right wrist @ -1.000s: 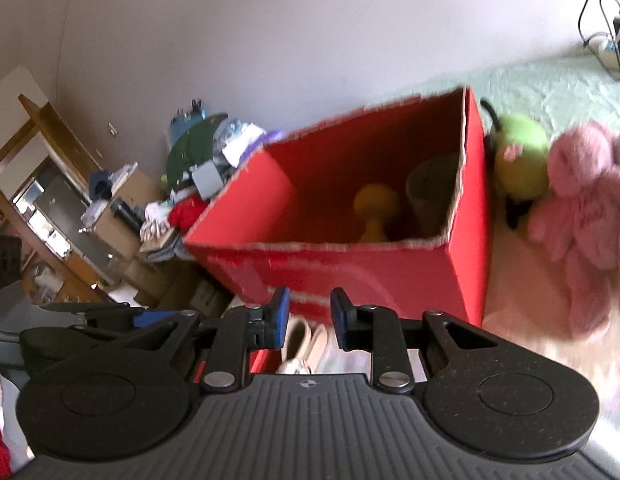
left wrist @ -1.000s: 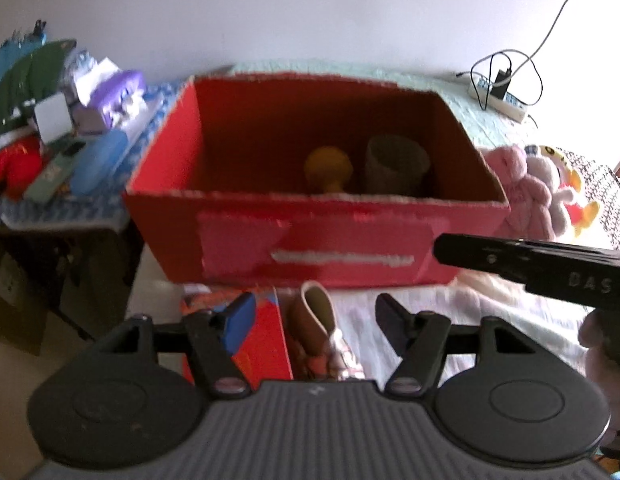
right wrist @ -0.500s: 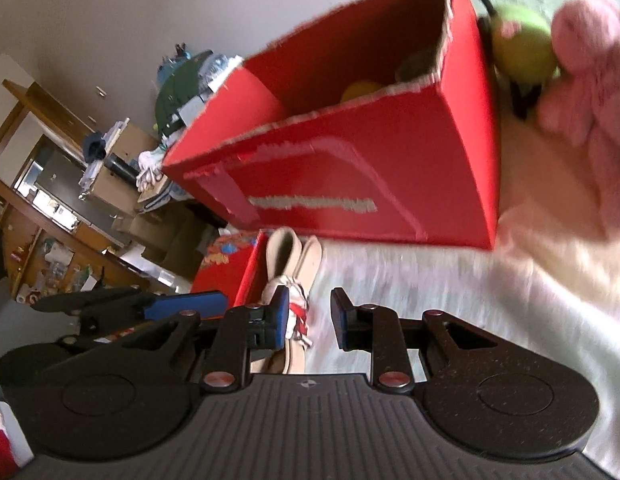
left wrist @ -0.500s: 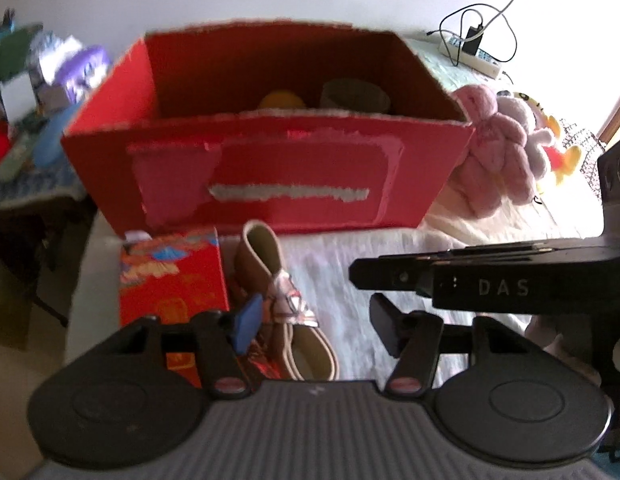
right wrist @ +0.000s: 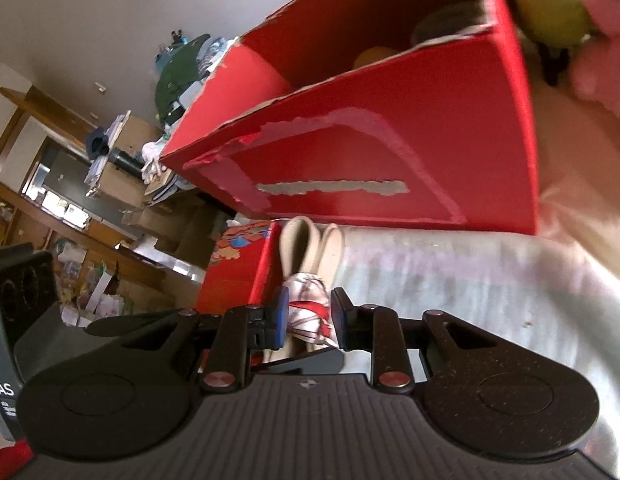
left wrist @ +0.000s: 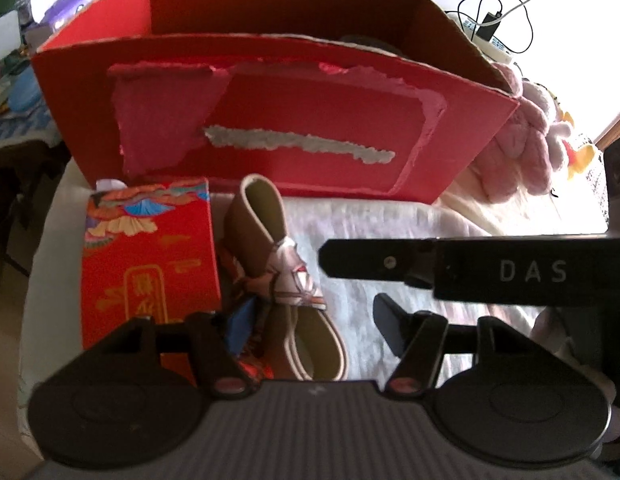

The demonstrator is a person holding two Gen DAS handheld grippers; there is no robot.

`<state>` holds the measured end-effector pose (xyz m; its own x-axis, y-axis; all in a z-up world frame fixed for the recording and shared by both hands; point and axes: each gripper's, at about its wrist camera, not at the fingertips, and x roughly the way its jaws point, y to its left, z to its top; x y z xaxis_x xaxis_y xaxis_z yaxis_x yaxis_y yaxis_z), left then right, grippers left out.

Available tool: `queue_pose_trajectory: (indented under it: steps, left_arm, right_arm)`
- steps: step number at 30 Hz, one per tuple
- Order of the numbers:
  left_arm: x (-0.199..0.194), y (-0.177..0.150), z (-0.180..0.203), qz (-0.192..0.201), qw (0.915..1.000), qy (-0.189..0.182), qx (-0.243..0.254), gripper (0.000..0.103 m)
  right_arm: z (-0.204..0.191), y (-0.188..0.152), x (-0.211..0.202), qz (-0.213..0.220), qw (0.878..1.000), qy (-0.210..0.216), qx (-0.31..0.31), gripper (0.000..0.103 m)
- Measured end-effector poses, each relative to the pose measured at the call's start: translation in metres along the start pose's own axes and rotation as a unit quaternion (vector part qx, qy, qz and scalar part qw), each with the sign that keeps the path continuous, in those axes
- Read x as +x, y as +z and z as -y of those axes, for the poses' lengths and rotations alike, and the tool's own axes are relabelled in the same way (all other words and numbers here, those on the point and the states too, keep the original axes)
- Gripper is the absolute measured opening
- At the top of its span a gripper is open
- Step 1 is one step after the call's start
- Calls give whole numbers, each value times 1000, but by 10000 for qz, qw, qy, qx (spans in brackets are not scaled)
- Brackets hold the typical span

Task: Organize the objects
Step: 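Move both grippers down onto the beige bunny slipper, then close both grippers on the slipper and lift it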

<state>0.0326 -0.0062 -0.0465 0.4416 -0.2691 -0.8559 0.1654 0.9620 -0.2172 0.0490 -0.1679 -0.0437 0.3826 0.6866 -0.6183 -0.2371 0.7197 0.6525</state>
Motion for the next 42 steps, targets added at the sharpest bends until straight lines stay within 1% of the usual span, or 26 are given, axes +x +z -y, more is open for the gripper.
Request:
queue_pose_trajectory:
  steps: [3, 5, 8, 10, 11, 12, 16, 23, 24, 28, 30, 31, 34, 37, 39, 42]
  left_arm:
    - [-1, 1, 1, 37, 9999, -50, 110, 65]
    - [1, 1, 2, 46, 9997, -77, 219, 65]
    - [3, 3, 0, 19, 9994, -131, 316, 65]
    - [7, 4, -5, -56, 9995, -179, 268, 65]
    - [9, 4, -9, -112, 9995, -218, 218, 65]
    - [9, 4, -11, -89, 9994, -246, 223, 63]
    - [7, 6, -13, -106, 9990, -248, 358, 59]
    - [9, 9, -9, -159, 9974, -260, 657, 56]
    - [9, 10, -9, -146, 9984, -132, 536, 56]
    - [9, 13, -7, -211, 9971, -184, 712, 54]
    - [8, 14, -6, -237, 9962, -213, 817, 50]
    - [8, 15, -5, -250, 9955, -235, 883, 51]
    - [5, 16, -1, -284, 9934, -342, 1061, 49]
    - [2, 17, 4, -311, 9898, -491, 1297, 44]
    - [-2, 18, 7, -336, 9865, -650, 1465, 43]
    - [-7, 19, 17, -349, 9812, -845, 1702, 42]
  right_arm:
    - [-4, 3, 9, -132, 9999, 50, -33, 27]
    - [-6, 3, 17, -282, 9996, -29, -32, 27]
    - [-7, 4, 26, -387, 9992, -68, 33, 33]
    - [-6, 5, 29, -431, 9990, -76, 111, 36]
    - [-4, 4, 31, -462, 9988, -62, 171, 36]
    - [-3, 3, 32, -487, 9985, -68, 228, 36]
    - [-1, 3, 35, -534, 9981, -135, 293, 35]
    - [2, 3, 31, -459, 9979, -193, 418, 34]
    - [3, 3, 30, -452, 9977, -199, 455, 34]
    - [5, 2, 27, -393, 9971, -251, 603, 33]
    - [4, 1, 24, -348, 9971, -317, 601, 31]
    - [1, 1, 24, -326, 9970, -352, 612, 31]
    - [1, 0, 19, -257, 9962, -426, 715, 30]
    - [2, -3, 12, -162, 9950, -552, 821, 30]
    - [3, -7, 6, -91, 9935, -638, 936, 30]
    - [6, -12, -6, 20, 9903, -656, 1222, 30]
